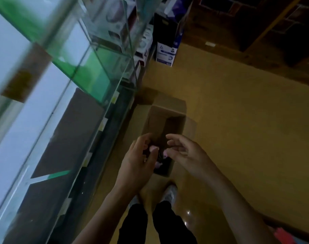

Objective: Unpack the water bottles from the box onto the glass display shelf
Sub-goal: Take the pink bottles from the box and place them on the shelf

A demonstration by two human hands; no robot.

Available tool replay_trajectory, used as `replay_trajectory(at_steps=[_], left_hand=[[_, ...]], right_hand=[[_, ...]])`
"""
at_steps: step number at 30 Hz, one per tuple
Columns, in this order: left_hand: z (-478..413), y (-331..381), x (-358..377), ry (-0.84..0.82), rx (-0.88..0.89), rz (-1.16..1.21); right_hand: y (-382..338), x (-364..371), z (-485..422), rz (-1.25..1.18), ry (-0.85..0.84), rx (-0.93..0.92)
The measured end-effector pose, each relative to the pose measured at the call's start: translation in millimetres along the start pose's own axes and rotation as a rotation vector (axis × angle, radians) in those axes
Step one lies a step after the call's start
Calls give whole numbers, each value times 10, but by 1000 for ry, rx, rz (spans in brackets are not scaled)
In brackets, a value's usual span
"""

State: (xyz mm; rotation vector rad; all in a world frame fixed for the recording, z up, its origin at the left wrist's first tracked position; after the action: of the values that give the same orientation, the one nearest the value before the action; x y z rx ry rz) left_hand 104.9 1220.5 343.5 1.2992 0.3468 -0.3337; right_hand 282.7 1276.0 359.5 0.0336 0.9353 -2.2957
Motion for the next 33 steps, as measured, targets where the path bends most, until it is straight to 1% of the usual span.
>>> replay_trajectory(at_steps=[9,15,21,25,27,29,33], left_hand=[[-401,-1210,739,-155,4,-97],[-653,-2138,1116,-168,-7,-132],[-937,-2960,1519,-206,35,-171],[-1148,-3398,1734,-243,63,-211],[-1275,-3575,1799,-257,35,-236],[-1383,-3700,1839,-279,14,-259],[-1528,-3850,1887,-318,33,-305]], right_hand=[[940,416,-1214,50,-48,74],[1603,671,-1995,93,-50,93],[2168,811,-2737,168,-60,110],[2428,880,-3113,202,-62,139],[2520,903,-3268,246,-76,130],[2581,907,-3389,293,-102,108],[2689,895,-3599,367,-107,70]])
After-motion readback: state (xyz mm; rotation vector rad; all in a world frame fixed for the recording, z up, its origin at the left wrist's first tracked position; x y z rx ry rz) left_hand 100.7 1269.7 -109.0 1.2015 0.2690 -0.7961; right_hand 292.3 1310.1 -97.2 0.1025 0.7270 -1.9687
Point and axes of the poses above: each hand's wrist, its own z-axis away from the middle knuckle, its own x-axis out of the palm, y = z × x, the point moved 1 cm from there along -z, towards the middle knuckle, and after that the axes turned 11 degrees about x, right-handed, at the moved point
